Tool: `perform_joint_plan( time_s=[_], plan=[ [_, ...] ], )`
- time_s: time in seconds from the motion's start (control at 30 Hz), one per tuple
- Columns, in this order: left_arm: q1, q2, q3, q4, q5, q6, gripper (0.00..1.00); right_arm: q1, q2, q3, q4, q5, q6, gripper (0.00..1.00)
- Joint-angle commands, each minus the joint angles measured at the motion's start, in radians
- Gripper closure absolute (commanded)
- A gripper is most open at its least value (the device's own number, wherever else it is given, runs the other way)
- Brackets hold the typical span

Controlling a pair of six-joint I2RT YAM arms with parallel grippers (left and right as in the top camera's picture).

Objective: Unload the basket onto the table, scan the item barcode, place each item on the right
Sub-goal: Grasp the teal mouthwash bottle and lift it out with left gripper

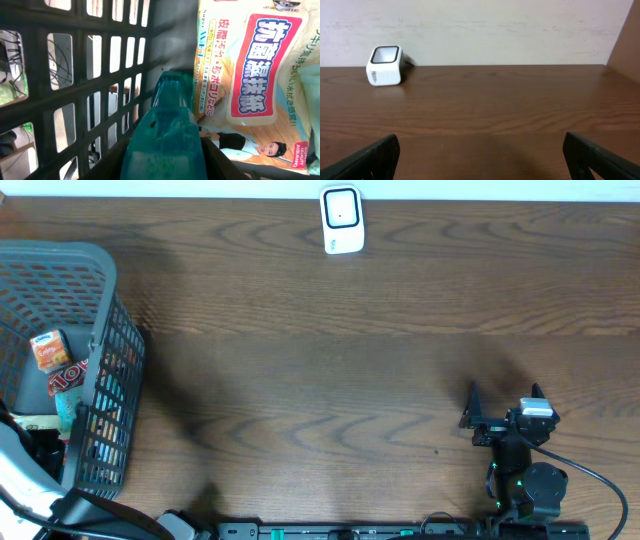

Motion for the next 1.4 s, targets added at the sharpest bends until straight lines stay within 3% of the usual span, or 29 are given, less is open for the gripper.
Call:
perform_joint_plan(
  time_s=[0.0, 0.33, 0.67, 0.83, 0.97, 1.1, 1.37],
  plan=[
    [0.005, 0.006, 0.021, -0.013, 0.076, 0.006, 0.7, 0.004, -0.001, -0.001, -0.004, -0.005, -0.014, 0.01],
    [0.005, -0.095, 0.133, -0.014, 0.147, 0.0, 0.73, 0.004, -0.001, -0.001, -0.004, -0.005, -0.014, 0.01],
    [0.005, -0.316, 0.27, 0.003, 0.183, -0.104, 0.73, 0.004, -0.001, -0.001, -0.004, -0.005, -0.014, 0.01],
    [0.005, -0.466, 0.293, 0.117, 0.378, -0.19, 0.73, 0.004, -0.001, -0.001, -0.004, -0.005, -0.014, 0.01],
    [-0.005, -0.565, 0.293, 0.266, 0.628, -0.313, 0.73, 0.004, -0.001, 0.0, -0.004, -0.005, -0.014, 0.01],
    [-0.071, -0.591, 0.293, 0.357, 0.79, -0.385, 0.73, 0.004, -0.001, -0.001, -0.004, -0.005, -0.014, 0.01],
    [-0.425, -0.505, 0.264, 0.357, 0.789, -0.397, 0.73, 0.004, -0.001, 0.0, -0.004, -0.005, -0.014, 0.01]
  ],
)
